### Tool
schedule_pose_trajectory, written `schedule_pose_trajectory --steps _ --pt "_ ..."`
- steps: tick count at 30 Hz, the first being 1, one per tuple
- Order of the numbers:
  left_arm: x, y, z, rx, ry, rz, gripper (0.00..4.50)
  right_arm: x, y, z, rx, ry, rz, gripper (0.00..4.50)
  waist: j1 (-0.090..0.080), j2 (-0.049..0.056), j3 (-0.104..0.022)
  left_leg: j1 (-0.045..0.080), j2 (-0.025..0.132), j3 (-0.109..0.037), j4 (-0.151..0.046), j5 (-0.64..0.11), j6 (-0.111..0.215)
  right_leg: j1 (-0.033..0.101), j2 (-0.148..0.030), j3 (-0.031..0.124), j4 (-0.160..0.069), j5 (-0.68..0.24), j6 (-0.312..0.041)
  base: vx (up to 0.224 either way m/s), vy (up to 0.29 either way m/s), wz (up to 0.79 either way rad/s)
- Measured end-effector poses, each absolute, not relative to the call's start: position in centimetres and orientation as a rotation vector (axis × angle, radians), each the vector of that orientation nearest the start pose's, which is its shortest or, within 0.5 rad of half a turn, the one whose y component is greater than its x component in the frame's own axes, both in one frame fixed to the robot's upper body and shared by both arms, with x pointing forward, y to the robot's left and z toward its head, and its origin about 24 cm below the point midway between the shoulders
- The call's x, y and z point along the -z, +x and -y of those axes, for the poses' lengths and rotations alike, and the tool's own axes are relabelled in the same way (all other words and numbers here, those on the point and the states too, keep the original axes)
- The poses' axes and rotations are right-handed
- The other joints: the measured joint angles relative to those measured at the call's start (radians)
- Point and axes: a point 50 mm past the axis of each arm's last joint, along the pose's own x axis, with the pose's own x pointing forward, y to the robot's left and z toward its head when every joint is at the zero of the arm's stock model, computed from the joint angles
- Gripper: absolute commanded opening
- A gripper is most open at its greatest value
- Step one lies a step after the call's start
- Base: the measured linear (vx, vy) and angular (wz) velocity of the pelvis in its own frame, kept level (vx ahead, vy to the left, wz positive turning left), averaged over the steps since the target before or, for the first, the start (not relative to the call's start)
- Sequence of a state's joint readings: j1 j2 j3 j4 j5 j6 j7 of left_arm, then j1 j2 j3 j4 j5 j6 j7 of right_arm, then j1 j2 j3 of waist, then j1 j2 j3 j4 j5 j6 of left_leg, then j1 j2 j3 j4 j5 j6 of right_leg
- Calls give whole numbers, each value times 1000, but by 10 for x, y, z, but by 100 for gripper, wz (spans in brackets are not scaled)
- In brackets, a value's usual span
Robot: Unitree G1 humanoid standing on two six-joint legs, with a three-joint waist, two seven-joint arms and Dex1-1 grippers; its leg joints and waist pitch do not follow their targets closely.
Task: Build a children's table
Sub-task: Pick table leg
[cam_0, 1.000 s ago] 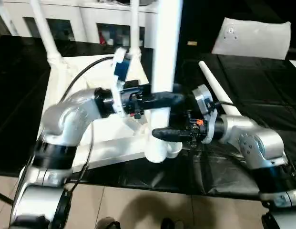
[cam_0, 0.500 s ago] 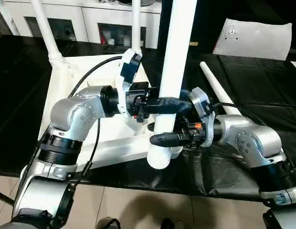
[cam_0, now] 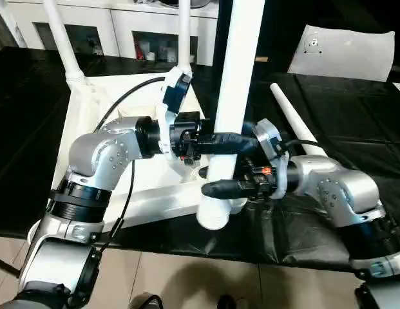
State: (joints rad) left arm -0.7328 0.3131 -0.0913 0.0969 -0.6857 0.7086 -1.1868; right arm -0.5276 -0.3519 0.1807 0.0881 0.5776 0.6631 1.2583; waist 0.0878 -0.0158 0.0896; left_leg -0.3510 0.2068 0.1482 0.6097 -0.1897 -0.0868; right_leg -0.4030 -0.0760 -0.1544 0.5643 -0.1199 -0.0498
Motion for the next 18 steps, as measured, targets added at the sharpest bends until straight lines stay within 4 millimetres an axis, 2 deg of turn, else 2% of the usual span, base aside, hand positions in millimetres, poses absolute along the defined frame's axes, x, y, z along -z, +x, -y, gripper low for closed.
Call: schedule_pose_trajectory --steps 6,12,14,17,18 --pt "-177 302 -92 1375 -172 -14 300 -115 291 95 -1400 222 -204 192 -2 2 -2 0 0 0 -1 0 0 0 0 -1 0 0 0 0 0 0" --pt "-176 295 -100 1236 -137 32 300 -112 295 89 -1291 195 -157 192 -5 3 -2 0 0 -1 -1 0 0 1 0 -1 -2 0 0 0 0 0" --pt "-174 295 -102 1182 -141 33 272 -112 295 89 -1275 192 -143 192 -5 3 -3 0 0 -1 -1 0 0 1 0 -2 -2 0 0 0 0 0" --pt "-172 292 -100 1109 -166 51 262 -111 296 86 -1251 184 -133 192 -5 2 -3 0 0 -1 0 0 0 2 0 -2 -4 0 0 0 0 0" --pt "-172 292 -99 1094 -166 53 244 -110 296 85 -1247 183 -131 191 -5 2 -3 0 0 -1 0 0 0 2 0 -2 -4 0 0 0 0 0"
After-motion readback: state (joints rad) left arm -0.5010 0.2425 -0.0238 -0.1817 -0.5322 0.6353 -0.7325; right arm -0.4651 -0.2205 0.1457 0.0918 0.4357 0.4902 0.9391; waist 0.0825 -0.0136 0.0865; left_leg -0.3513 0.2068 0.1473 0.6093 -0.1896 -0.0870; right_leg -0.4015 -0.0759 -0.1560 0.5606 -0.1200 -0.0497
